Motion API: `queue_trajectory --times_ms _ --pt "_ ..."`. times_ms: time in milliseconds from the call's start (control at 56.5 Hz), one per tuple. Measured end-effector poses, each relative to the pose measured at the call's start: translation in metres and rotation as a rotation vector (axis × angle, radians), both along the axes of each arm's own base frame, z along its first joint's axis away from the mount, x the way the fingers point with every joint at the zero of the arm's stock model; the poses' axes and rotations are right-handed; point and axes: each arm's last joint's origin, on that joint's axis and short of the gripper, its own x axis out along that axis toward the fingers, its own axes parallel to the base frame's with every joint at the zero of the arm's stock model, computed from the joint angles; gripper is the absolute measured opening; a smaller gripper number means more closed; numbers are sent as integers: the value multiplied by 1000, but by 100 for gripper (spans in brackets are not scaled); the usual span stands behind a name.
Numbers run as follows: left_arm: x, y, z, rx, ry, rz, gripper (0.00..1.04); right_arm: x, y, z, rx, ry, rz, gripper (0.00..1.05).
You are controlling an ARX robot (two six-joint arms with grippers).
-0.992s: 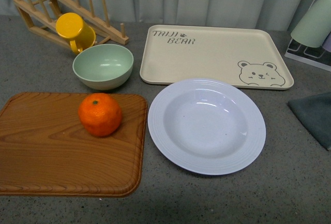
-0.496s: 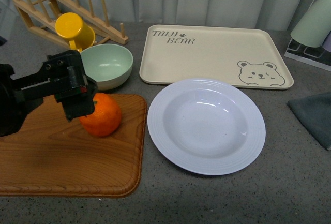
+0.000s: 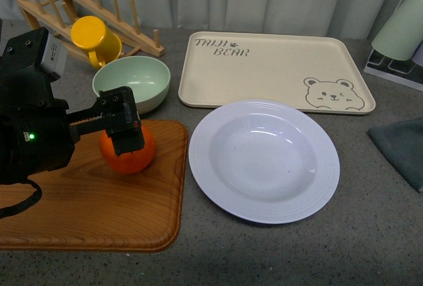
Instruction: Place orange and plate with both arms
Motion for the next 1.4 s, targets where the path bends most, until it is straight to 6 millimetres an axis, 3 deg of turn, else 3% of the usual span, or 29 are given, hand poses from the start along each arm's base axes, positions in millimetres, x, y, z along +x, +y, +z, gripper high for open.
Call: queue_trajectory --times_ms 443,779,832,903,974,1186,1399 --pt "11 -5 -8 -27 14 -41 98 0 0 0 0 0 0 96" --pt "20 -9 -26 1 56 -62 98 0 0 0 0 0 0 96" --pt "21 -10 -28 6 58 -61 93 0 0 0 0 0 0 96" --pt "22 -9 -30 5 64 -61 76 0 0 0 0 0 0 96" --pt "23 -9 -30 4 64 -61 68 0 0 0 0 0 0 96" --pt "22 -12 -24 -14 62 -68 65 0 0 0 0 0 0 96" --pt "18 -41 1 -49 18 -124 65 0 0 0 0 0 0 96"
